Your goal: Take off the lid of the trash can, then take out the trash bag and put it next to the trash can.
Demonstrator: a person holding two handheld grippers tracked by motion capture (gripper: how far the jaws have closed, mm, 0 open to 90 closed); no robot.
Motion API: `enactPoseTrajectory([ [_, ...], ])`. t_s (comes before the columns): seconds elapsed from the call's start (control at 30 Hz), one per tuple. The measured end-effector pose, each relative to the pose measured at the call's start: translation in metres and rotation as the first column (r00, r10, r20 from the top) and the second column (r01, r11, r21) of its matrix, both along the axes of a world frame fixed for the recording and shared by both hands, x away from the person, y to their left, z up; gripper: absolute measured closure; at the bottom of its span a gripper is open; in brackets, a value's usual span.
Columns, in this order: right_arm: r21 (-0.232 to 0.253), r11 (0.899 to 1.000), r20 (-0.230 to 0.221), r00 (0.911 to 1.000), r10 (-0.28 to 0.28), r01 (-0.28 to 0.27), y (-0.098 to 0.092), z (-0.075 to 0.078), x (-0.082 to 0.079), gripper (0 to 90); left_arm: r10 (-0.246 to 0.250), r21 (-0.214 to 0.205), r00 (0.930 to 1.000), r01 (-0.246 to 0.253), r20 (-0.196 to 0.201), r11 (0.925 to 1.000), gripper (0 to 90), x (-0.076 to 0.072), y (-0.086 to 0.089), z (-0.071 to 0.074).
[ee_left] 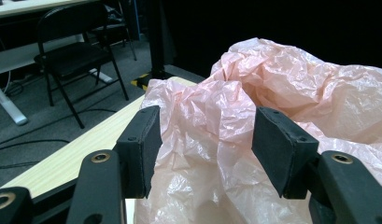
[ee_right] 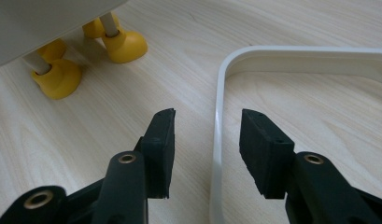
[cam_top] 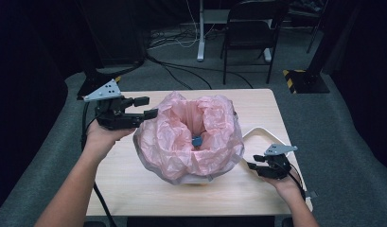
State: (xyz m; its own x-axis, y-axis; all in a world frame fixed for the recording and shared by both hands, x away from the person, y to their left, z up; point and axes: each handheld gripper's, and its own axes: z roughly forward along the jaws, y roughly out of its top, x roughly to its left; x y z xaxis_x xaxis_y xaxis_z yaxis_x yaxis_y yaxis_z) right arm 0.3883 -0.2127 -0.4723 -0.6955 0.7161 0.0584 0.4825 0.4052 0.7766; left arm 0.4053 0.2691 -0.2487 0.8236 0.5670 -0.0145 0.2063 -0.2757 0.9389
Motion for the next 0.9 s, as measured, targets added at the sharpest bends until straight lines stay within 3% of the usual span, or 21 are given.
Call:
enactPoseTrajectory([
  [0.33, 0.036, 0.999, 0.054, 0.9985, 0.01, -0.012, 0.004, 0.025, -0.007, 54.1, -0.003, -0.005, 1.0, 0.003, 0.003, 1.0, 41.9, 0.0, 0.0, 0.002],
  [0.73, 0.07, 0.997, 0.074, 0.9972, 0.006, -0.011, 0.0, 0.055, -0.012, 51.9, -0.012, -0.003, 0.9999, 0.012, -0.001, 0.9999, 40.9, 0.0, -0.005, 0.003],
  [0.9, 0.063, 0.998, 0.096, 0.9953, 0.016, -0.022, 0.001, 0.067, -0.014, 51.3, -0.015, -0.004, 0.9999, 0.015, -0.001, 0.9999, 40.0, 0.001, -0.007, 0.002],
])
